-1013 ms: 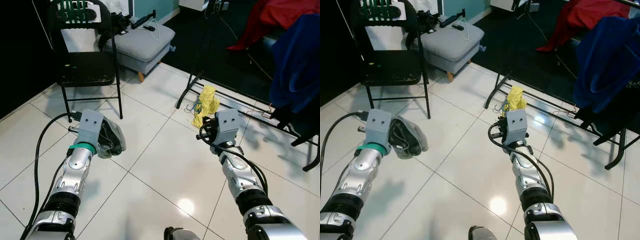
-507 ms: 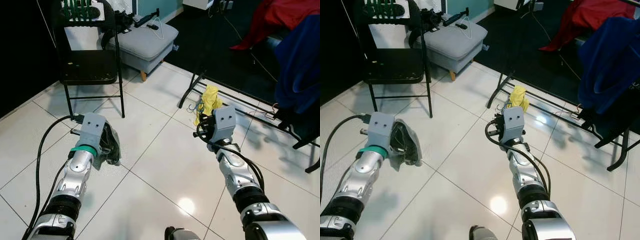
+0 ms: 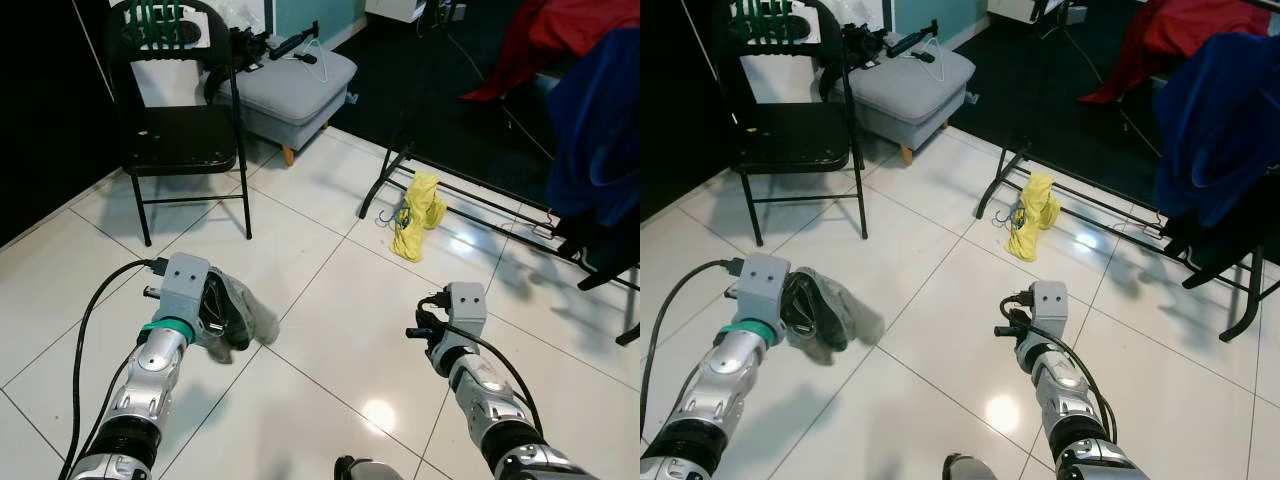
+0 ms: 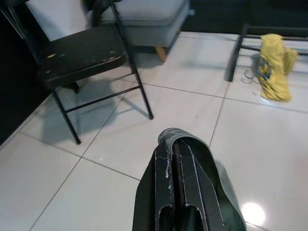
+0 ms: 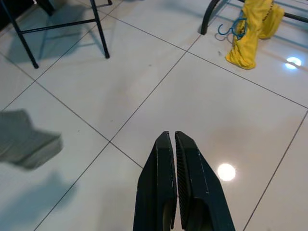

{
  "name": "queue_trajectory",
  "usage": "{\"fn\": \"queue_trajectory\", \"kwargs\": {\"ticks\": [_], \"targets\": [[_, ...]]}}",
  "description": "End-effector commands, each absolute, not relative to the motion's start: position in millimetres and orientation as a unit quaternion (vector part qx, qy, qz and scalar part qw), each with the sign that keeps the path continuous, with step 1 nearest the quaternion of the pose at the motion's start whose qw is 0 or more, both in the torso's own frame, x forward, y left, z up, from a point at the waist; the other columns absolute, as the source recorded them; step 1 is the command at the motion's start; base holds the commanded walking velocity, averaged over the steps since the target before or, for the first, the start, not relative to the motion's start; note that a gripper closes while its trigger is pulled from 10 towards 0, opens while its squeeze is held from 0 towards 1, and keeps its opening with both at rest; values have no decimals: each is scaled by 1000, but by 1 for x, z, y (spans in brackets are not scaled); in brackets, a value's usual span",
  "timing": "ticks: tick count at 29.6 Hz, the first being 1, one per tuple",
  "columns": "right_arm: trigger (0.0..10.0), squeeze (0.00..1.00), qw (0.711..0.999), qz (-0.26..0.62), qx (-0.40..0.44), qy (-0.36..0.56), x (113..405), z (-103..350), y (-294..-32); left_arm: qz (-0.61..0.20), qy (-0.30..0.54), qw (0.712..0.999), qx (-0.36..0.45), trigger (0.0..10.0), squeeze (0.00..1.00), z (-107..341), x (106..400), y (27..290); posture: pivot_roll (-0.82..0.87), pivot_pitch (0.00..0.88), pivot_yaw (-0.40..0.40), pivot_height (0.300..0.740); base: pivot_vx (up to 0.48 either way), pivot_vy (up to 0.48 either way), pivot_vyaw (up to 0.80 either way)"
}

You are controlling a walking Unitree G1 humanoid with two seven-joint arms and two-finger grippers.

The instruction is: Hang hanger

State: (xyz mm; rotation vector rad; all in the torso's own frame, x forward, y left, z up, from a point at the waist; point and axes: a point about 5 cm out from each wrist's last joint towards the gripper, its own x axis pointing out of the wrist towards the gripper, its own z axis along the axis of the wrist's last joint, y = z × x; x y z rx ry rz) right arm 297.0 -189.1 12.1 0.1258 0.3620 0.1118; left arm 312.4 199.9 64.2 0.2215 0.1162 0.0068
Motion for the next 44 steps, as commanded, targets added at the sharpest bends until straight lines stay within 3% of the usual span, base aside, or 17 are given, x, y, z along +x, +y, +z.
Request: {"fn": "queue_trajectory", "kwargs": {"ticks": [1, 15, 44], "targets": [[10000, 0, 979, 61, 57, 184, 295, 9, -186, 30, 59, 993, 95, 10000, 0, 66, 316, 203, -18, 0, 29, 740, 0, 0, 0], [10000, 0, 988, 67, 51, 132, 317, 36, -187, 42, 52, 993, 102, 10000, 0, 72, 322, 204, -22, 0, 27, 740, 0, 0, 0], [10000, 0, 991, 50, 47, 113, 323, 45, -197, 47, 62, 991, 109, 10000, 0, 69, 326, 208, -53, 0, 41, 740, 0, 0, 0]]}}
